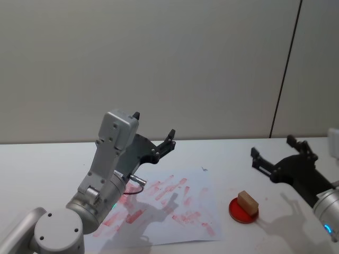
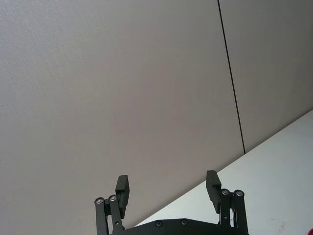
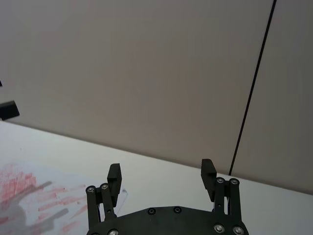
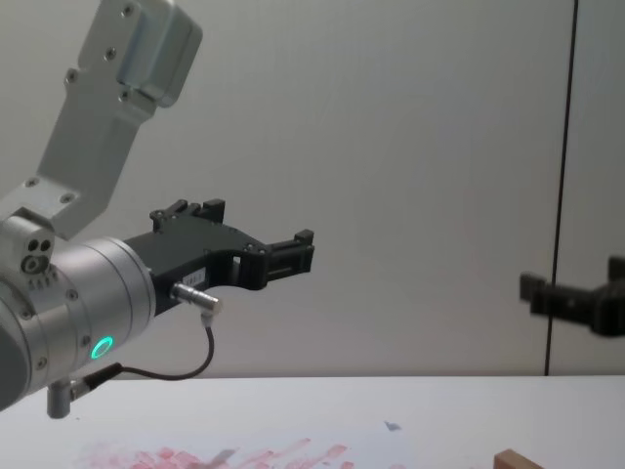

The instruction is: Use the one hand to pick up the stamp and affix it onto the A4 paper.

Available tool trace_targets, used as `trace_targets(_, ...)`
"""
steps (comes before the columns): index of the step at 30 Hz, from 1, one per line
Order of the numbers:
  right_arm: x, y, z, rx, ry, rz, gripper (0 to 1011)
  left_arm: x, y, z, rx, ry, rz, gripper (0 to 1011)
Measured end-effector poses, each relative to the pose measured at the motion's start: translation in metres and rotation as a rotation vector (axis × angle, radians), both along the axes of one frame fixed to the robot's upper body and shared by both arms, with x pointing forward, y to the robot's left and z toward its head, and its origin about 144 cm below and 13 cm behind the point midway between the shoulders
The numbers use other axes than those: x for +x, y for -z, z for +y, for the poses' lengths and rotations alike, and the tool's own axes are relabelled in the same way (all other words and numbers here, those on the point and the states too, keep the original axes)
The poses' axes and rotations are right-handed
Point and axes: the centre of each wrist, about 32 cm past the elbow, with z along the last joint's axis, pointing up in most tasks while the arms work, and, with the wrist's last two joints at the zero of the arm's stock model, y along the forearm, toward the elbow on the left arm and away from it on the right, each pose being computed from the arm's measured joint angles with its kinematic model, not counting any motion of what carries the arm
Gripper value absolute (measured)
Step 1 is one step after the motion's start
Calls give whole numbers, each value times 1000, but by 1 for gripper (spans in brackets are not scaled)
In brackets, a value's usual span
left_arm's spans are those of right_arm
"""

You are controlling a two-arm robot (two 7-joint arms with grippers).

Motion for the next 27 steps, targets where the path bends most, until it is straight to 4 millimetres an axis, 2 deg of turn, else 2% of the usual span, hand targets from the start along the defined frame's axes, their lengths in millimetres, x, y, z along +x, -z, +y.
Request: trace_targets(27,-5,-4,-1,40,30,-55,1000,0,0,0,0,0,0,1001)
